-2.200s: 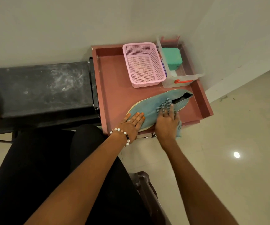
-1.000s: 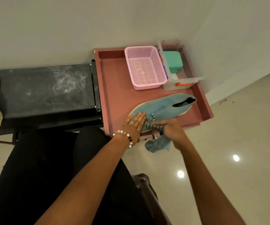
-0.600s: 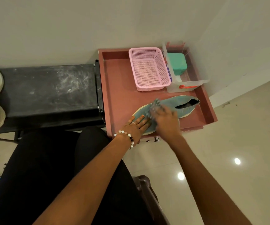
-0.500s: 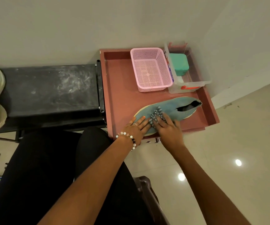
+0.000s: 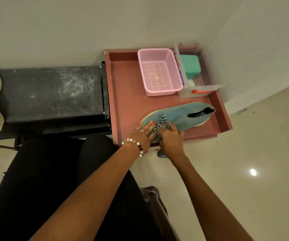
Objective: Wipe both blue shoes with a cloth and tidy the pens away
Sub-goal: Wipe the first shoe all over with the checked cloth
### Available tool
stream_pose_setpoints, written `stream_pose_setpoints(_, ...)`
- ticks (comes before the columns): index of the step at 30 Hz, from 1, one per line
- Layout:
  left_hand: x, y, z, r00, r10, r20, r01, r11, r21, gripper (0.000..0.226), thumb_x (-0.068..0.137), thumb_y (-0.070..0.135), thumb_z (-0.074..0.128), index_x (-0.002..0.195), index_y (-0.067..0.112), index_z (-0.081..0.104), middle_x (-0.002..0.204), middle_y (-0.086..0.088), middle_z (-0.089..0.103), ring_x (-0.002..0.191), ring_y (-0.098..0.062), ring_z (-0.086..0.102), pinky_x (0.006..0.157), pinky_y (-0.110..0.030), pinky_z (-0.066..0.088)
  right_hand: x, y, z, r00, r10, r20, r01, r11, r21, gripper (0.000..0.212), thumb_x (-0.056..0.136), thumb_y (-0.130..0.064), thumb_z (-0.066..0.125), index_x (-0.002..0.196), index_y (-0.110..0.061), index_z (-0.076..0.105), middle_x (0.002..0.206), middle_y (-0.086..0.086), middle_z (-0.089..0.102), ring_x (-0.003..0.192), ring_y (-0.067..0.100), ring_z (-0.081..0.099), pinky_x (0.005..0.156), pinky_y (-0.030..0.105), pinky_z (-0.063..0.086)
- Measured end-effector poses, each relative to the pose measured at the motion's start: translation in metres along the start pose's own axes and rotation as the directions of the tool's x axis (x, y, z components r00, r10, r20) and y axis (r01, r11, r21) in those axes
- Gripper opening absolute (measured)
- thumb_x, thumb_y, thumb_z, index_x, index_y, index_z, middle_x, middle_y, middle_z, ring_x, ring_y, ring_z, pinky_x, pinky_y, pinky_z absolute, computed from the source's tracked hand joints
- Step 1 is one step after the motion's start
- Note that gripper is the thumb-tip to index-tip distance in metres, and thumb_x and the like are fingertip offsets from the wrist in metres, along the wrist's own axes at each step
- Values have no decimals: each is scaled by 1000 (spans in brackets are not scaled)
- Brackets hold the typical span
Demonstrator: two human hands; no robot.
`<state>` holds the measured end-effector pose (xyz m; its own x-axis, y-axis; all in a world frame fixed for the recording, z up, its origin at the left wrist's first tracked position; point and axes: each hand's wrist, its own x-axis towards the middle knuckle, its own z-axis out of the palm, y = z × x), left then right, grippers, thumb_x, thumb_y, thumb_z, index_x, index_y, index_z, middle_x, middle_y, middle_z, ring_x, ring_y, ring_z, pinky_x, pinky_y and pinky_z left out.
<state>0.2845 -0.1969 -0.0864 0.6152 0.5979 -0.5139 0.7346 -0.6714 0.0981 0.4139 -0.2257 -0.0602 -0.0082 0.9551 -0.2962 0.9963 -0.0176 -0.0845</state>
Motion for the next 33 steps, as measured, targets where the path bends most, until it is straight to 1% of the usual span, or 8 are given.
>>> stream_pose_setpoints(3,-1,0,1,1000,6,-16,-6,1000,-12,82,95,14,51,153,18,-7,156,-12,-25,146,-25,-19,117,-41,-9,6,30,-6,999,-34,-36,29,990,-138,49,89,-11,50,134,-29,49,139,-5,49,136,20,28,101,39,24)
stream_pose_setpoints(7,2,-2,4,1000,3,-28,-3,1000,-13,86,95,12,51,152,21,-12,156,-11,-28,145,-24,-21,117,-40,-9,25,44,-18,972,209,-106,-232,921,-312,29,92,-12,47,117,-16,61,120,5,62,131,25,34,104,44,26)
stream_pose_setpoints(10,2,-2,4,999,-1,-33,1,1000,0,85,94,11,49,152,21,-13,154,-13,-30,145,-26,-22,118,-41,-8,31,29,-21,958,273,-92,-288,907,-307,26,92,-11,47,108,-14,67,113,8,65,129,29,35,104,46,27)
stream_pose_setpoints(15,0,1,0,999,-30,-40,29,999,-20,63,99,15,40,154,15,9,153,-18,-30,144,-30,-24,120,-41,-5,24,-21,-6,997,56,-60,-59,997,-52,40,89,-20,51,129,-18,53,132,5,53,132,23,36,97,39,33)
stream_pose_setpoints(18,-2,3,-1,999,-27,-35,26,999,-31,73,96,7,40,154,20,-4,152,-20,-30,143,-33,-24,120,-42,-6,18,5,-6,998,-68,9,69,995,-70,58,88,-18,57,142,-28,38,151,-4,33,142,16,18,104,37,24)
stream_pose_setpoints(25,0,2,-2,999,-34,-19,34,999,-10,81,95,7,43,153,22,-11,153,-21,-28,144,-32,-23,119,-42,-6,42,46,-14,970,208,-126,-230,952,-204,41,97,-10,40,137,-14,46,152,5,33,146,22,9,110,49,18)
stream_pose_setpoints(30,0,1,-1,1000,-28,-8,28,999,-23,75,96,11,43,154,19,-4,154,-20,-27,144,-32,-23,119,-41,-7,20,-3,15,990,85,-111,-80,996,44,44,90,-11,48,134,-19,51,148,4,39,144,16,16,107,42,22)
stream_pose_setpoints(33,-2,1,1,999,-4,-32,2,998,-56,67,99,15,40,154,16,2,155,-20,-23,144,-33,-22,119,-40,-8,11,8,17,998,-9,-56,32,904,427,50,80,0,50,124,-20,63,141,5,48,133,21,41,107,37,33)
